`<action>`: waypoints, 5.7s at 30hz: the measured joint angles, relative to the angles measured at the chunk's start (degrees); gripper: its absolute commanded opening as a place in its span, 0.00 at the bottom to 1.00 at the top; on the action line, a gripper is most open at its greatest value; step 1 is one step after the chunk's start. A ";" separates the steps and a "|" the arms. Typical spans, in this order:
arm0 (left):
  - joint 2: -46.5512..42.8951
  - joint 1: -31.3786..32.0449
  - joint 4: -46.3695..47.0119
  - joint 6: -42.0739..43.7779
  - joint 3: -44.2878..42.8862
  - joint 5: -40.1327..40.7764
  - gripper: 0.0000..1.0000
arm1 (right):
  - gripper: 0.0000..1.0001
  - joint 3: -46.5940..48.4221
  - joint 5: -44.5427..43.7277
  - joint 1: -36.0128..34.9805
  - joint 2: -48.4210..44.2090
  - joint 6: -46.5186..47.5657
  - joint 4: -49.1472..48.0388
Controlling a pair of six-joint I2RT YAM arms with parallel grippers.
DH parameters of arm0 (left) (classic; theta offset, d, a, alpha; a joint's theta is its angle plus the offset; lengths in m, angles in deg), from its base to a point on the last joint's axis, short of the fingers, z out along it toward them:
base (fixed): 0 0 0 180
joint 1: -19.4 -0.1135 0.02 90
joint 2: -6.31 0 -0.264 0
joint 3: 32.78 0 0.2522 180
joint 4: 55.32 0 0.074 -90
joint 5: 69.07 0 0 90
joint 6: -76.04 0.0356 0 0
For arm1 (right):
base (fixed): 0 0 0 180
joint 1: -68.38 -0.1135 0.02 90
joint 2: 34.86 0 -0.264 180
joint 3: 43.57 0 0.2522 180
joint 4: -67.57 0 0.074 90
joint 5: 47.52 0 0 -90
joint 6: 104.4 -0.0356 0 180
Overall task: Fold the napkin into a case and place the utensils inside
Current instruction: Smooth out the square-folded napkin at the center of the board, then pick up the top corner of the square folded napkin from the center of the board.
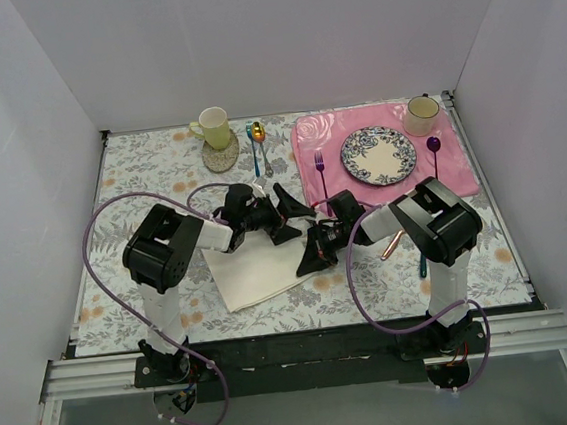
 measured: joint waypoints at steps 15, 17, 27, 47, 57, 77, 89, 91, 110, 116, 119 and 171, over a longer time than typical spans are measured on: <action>6.21 -5.86 0.37 3.63 -8.70 0.28 0.98 | 0.01 -1.07 -0.59 -0.04 0.00 0.44 -1.57; 7.34 -6.49 0.17 4.26 -10.49 0.37 0.98 | 0.01 -1.14 -0.59 -0.04 0.00 0.44 -1.84; 7.04 -10.14 -4.17 10.08 -17.66 -3.45 0.98 | 0.17 -0.24 -0.61 -0.46 -0.92 -1.38 -1.42; -16.09 -25.75 -15.15 21.00 4.74 -17.64 0.98 | 0.57 19.58 -0.22 -3.34 3.30 -3.37 -6.29; -11.26 -37.35 -18.86 27.28 8.90 -20.46 0.98 | 0.57 17.99 0.35 -2.51 11.30 -4.52 -6.14; -28.59 -35.93 -34.47 42.34 5.44 -27.87 0.98 | 0.75 20.65 5.53 -4.09 -1.18 0.22 0.42; -21.79 -30.93 -32.02 38.64 13.18 -20.76 0.98 | 0.75 9.70 7.43 -3.32 4.52 2.40 1.79; -19.82 -30.99 -32.35 38.58 13.49 -20.20 0.98 | 0.74 10.56 7.91 -2.49 4.68 4.50 3.82; -43.28 -26.53 -61.64 88.50 1.07 -17.20 0.78 | 0.24 31.78 3.30 -0.44 2.03 35.87 35.26; -52.50 -17.59 -76.89 120.45 4.48 -13.51 0.30 | 0.20 33.57 -1.86 -1.66 0.92 38.12 35.76; -55.87 -9.57 -79.41 127.45 10.36 -10.56 0.29 | 0.20 33.83 -4.50 -3.10 2.40 38.18 35.74; -57.18 16.98 -69.61 122.81 19.12 6.16 0.00 | 0.31 41.38 -9.60 -8.50 11.61 39.67 36.17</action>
